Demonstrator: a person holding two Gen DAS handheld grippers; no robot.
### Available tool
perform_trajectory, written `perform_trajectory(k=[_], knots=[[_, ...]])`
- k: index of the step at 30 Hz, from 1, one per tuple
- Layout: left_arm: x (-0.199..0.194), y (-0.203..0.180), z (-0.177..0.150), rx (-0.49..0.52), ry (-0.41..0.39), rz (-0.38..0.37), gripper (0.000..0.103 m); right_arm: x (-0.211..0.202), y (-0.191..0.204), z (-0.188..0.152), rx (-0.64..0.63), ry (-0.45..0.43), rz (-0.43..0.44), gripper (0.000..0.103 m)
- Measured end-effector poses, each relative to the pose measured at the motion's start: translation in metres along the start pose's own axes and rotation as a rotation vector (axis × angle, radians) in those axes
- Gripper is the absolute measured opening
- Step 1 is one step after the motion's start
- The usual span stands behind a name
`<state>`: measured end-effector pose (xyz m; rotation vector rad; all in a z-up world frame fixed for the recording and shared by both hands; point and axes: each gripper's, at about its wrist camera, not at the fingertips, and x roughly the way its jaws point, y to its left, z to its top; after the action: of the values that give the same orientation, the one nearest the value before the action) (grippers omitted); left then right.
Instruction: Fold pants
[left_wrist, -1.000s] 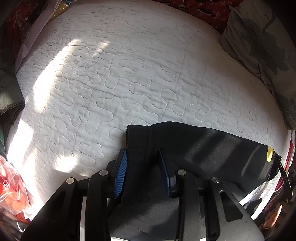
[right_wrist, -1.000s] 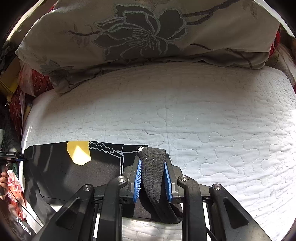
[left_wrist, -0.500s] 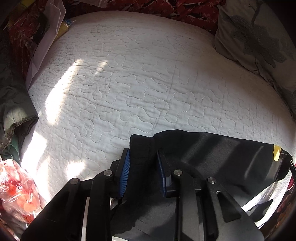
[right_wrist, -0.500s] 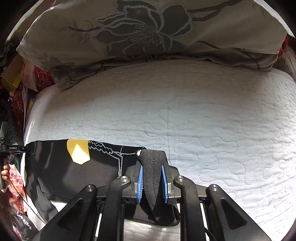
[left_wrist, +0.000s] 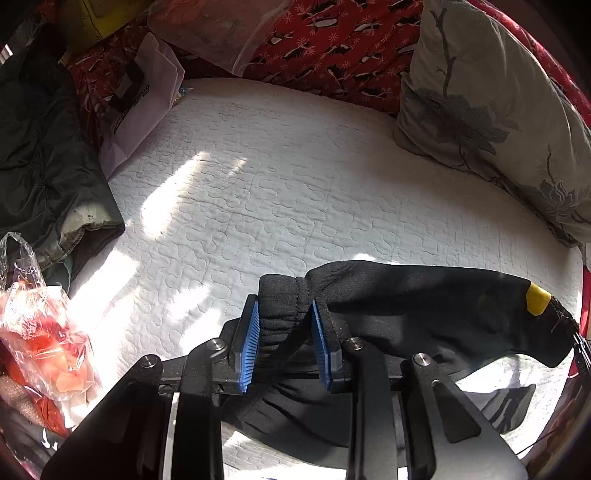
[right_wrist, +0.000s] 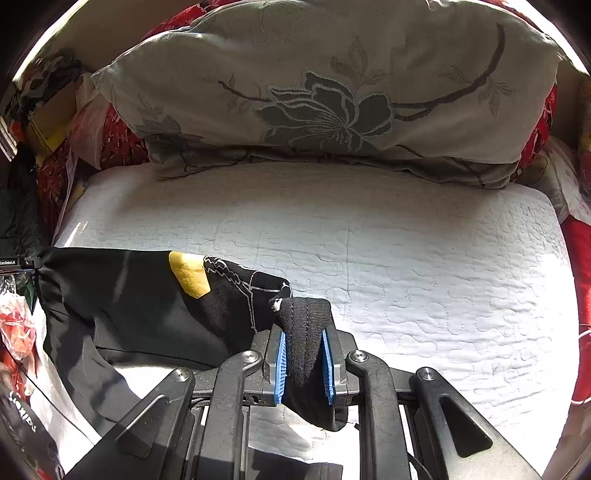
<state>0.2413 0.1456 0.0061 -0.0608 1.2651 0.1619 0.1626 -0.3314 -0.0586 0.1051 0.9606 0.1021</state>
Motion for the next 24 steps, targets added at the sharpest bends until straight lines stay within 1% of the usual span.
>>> perform_trajectory(k=[3,4,8,12,15,20,22,23,24], knots=[[-0.010,0.008,-0.015,-0.024,-0.022,0.004,0.025,-0.015,0.003,-0.014,-0.012,-0.027,-0.015,0.016],[-0.007,0.014,-0.020,-0.034,-0.028,0.000,0.025,-0.020,0.003,-0.019,-0.012,-0.035,-0.015,0.016],[-0.019,0.019,-0.046,-0.056,-0.048,-0.011,0.025,-0.035,0.003,-0.044,-0.006,-0.053,-0.004,0.016],[-0.019,0.029,-0.078,-0.080,-0.040,-0.037,0.025,-0.048,-0.001,-0.080,0.011,-0.054,0.023,0.017],[-0.005,0.044,-0.104,-0.116,-0.006,-0.068,0.025,-0.051,-0.004,-0.112,0.027,-0.043,0.042,0.019],[0.034,0.066,-0.145,-0.166,0.099,-0.107,0.025,-0.048,-0.008,-0.162,0.061,-0.003,0.075,0.021],[0.049,0.071,-0.157,-0.182,0.149,-0.121,0.025,-0.046,-0.006,-0.178,0.058,0.010,0.066,0.023],[0.052,0.074,-0.161,-0.195,0.163,-0.127,0.025,-0.045,-0.005,-0.184,0.051,0.019,0.050,0.025],[0.053,0.079,-0.166,-0.216,0.169,-0.152,0.025,-0.043,-0.003,-0.189,0.040,0.034,0.029,0.032]])
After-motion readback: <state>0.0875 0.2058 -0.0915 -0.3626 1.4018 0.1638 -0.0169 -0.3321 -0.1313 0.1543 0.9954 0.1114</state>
